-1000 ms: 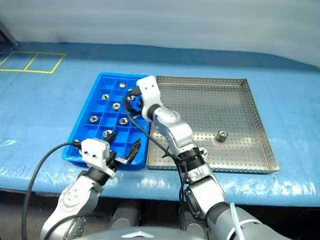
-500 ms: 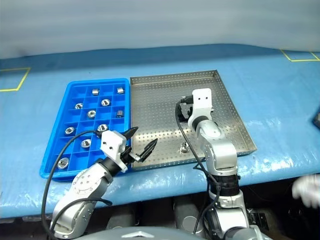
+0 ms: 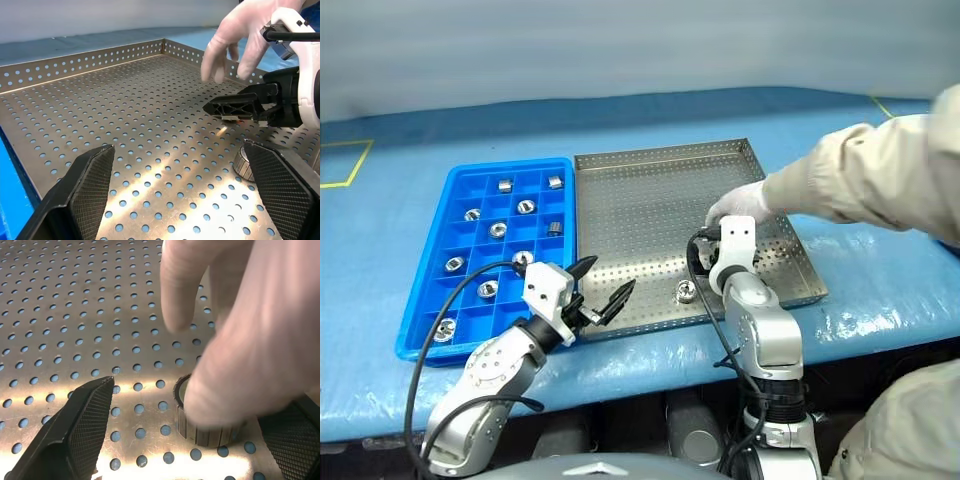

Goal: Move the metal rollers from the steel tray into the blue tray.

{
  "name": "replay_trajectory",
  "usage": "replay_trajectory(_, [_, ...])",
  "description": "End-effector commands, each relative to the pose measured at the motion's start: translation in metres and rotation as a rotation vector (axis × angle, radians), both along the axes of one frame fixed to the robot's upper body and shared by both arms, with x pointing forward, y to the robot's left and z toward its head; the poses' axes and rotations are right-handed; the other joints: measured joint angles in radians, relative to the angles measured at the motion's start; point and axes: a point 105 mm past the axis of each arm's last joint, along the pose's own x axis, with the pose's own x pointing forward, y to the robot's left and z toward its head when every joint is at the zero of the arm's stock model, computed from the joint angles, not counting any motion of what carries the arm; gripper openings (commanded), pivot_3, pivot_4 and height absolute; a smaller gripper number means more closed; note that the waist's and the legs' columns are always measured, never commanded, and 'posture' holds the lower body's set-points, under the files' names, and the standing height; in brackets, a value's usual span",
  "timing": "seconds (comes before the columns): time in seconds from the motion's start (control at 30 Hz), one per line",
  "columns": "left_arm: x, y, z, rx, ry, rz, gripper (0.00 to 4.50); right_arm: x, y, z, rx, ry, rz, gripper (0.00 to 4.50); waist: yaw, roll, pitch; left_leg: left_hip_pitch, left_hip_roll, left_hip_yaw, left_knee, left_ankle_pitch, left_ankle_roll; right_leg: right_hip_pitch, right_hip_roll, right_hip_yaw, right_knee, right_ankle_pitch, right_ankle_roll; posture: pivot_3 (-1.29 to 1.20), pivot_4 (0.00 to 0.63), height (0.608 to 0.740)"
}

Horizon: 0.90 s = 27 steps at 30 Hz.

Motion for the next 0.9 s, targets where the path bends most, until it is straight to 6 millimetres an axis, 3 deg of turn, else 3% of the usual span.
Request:
replay_trajectory(0.03, [-0.0014,-0.0005,0.0075,-0.017,-0.028,-0.002,4.50,0.0010,-0.0004,0.0062,0.015,-0.026,-0.007,4.49,0.002,0.000,0.000,0.000,0.000,0.000,0.000,0.000,0.000,0.000,0.000,0.000,0.000,0.000,0.000,-0.07,0.150,0.740])
replay_trajectory(0.9, [-0.0047,0.0012,0.0079,-0.007,-0.027,0.013,4.50,0.0039,0.0063,0.0055,0.011,-0.025,0.018,4.49,0.021,0.000,0.000,0.000,0.000,0.000,0.000,0.000,0.000,0.000,0.000,0.000,0.000,0.000,0.000,-0.04,0.150,0.740])
